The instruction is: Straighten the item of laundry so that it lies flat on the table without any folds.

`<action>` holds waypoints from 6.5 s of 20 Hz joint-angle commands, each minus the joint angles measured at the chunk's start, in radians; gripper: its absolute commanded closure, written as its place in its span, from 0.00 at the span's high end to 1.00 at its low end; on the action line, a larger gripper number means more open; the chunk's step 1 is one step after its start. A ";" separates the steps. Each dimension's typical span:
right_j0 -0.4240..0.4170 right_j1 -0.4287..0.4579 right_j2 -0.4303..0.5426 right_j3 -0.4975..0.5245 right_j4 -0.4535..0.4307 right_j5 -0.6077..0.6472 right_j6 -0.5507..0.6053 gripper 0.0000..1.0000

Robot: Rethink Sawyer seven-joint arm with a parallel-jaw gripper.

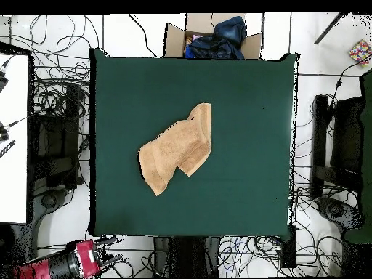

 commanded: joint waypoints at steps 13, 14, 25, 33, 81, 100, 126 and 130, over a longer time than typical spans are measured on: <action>0.056 0.035 0.083 -0.059 -0.147 -0.223 0.141 1.00; 0.054 0.048 0.085 -0.069 -0.135 -0.218 0.156 1.00; 0.019 0.205 0.092 -0.235 -0.043 -0.114 0.263 1.00; -0.036 0.269 0.089 -0.345 0.035 -0.054 0.276 1.00; -0.315 0.239 0.335 -0.475 0.192 -0.396 0.122 1.00; -0.237 0.373 0.105 -0.492 0.161 -0.278 0.191 1.00; -0.261 0.273 0.136 -0.308 0.096 -0.425 0.084 1.00; -0.279 0.253 0.131 -0.272 0.085 -0.448 0.073 1.00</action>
